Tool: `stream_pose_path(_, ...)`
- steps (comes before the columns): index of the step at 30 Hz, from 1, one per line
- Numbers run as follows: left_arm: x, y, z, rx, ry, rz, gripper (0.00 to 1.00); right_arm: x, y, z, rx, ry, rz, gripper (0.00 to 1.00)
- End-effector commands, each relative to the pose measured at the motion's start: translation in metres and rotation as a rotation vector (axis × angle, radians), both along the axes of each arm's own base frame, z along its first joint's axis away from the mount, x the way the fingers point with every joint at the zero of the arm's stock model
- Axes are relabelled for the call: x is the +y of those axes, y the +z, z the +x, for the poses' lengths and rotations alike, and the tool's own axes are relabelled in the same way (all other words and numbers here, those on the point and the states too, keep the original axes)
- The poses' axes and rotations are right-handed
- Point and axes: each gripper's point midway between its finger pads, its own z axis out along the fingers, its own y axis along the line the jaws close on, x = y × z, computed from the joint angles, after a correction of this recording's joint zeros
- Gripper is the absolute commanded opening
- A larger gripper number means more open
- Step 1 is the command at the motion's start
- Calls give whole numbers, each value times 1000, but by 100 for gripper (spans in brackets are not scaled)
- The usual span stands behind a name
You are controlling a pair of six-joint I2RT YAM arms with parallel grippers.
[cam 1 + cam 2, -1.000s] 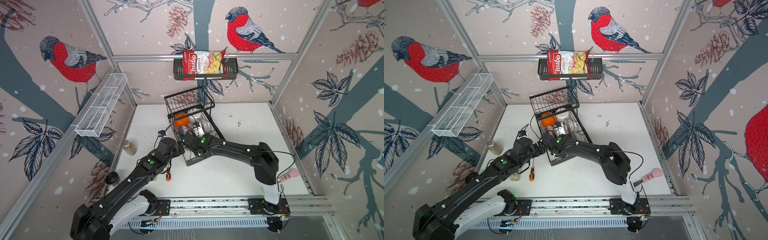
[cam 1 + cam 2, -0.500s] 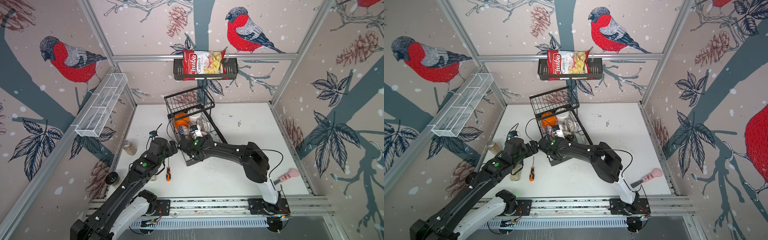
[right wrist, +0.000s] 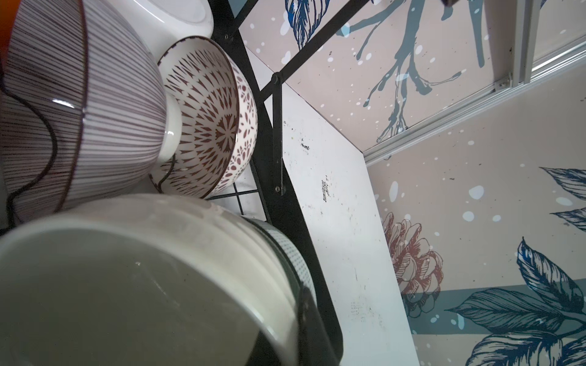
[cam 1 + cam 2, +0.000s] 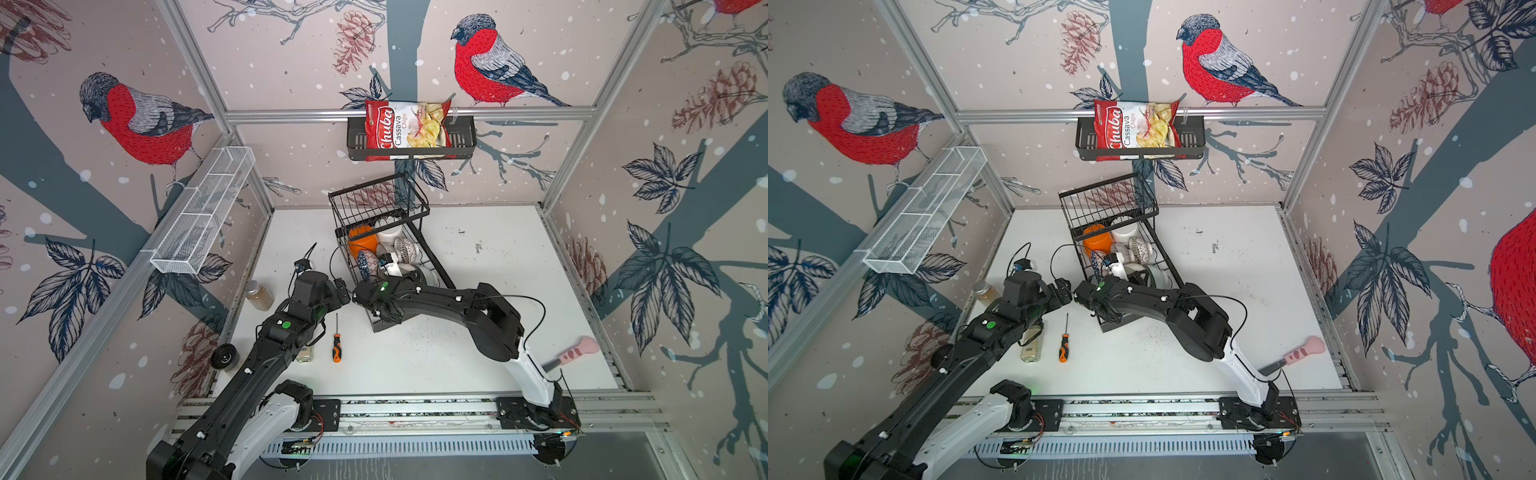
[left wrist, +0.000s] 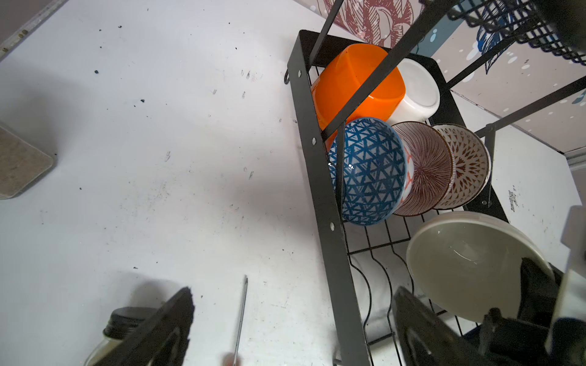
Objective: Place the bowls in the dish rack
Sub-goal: 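Carry the cream bowl into the rack with the right gripper while the left gripper releases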
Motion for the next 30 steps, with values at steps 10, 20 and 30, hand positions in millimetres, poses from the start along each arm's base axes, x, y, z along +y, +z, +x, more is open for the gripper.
stream_pose_path(10,-2,8,10,-31,-29,3,97,-10,5,7,-87,-45,-96,0)
stream_pose_path(20,-1,8,11,-34,-37,3,97,-1,-6,3,-62,-34,-109,0)
stream_pose_path(30,-1,7,11,-37,-43,2,97,7,-15,-3,-30,-26,-84,0)
